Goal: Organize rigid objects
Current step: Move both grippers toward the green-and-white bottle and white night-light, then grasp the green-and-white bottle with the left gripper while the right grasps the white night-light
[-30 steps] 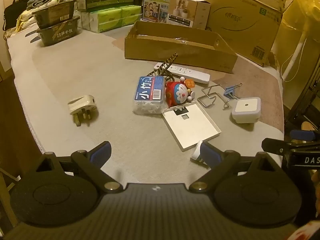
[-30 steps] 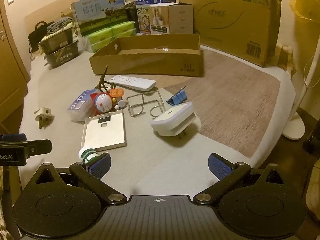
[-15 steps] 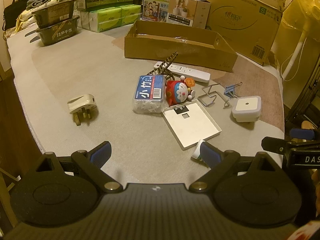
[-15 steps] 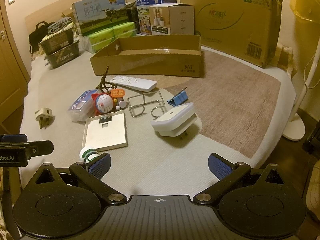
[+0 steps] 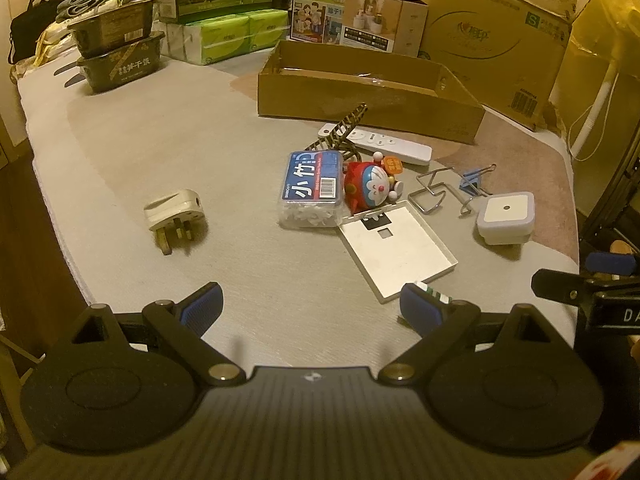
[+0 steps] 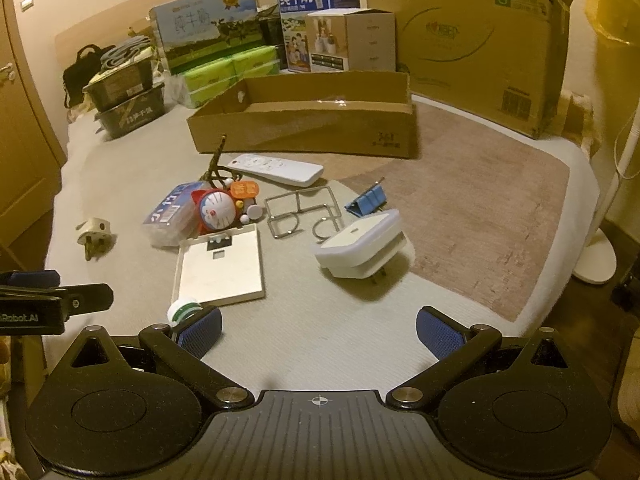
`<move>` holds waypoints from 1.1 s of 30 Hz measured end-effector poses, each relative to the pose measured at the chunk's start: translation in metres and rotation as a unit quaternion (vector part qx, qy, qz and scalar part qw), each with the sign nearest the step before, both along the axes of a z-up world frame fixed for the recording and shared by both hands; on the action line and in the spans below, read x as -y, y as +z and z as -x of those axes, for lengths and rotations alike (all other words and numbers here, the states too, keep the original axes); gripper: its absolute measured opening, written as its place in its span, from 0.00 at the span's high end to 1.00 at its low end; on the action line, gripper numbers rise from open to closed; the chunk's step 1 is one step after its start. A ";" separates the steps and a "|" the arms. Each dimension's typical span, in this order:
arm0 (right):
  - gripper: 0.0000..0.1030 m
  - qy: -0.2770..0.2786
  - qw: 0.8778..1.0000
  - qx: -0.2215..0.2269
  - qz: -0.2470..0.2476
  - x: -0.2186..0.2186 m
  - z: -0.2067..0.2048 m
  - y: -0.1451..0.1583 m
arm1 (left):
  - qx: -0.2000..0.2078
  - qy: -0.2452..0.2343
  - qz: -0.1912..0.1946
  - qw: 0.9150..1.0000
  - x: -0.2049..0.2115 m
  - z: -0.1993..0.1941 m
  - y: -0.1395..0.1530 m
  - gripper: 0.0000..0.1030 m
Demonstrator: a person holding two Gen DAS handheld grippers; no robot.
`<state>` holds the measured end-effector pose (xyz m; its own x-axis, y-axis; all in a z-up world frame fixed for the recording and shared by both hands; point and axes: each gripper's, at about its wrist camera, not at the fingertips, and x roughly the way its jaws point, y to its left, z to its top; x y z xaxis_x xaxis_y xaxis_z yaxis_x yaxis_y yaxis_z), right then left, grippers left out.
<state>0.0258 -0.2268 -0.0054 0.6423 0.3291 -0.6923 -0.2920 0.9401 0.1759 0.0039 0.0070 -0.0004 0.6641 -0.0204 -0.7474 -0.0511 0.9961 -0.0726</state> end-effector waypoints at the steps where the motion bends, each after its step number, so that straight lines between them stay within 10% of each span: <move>1: 0.00 0.000 1.000 0.001 0.001 -0.001 0.000 0.000 | 0.001 -0.003 -0.001 1.000 0.000 0.000 0.000 0.09; 21: 0.01 0.021 0.999 0.023 -0.025 0.025 -0.021 -0.014 | 0.012 -0.109 0.018 0.994 0.046 -0.010 -0.022 0.21; 33: 0.09 0.055 0.997 0.040 -0.032 0.042 -0.031 -0.022 | 0.006 -0.183 -0.026 0.983 0.072 -0.022 -0.038 0.56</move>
<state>0.0573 -0.2688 -0.0277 0.6526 0.4425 -0.6151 -0.4087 0.8891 0.2061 0.0262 -0.0645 -0.0384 0.6285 -0.2215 -0.7456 0.3111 0.9502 -0.0200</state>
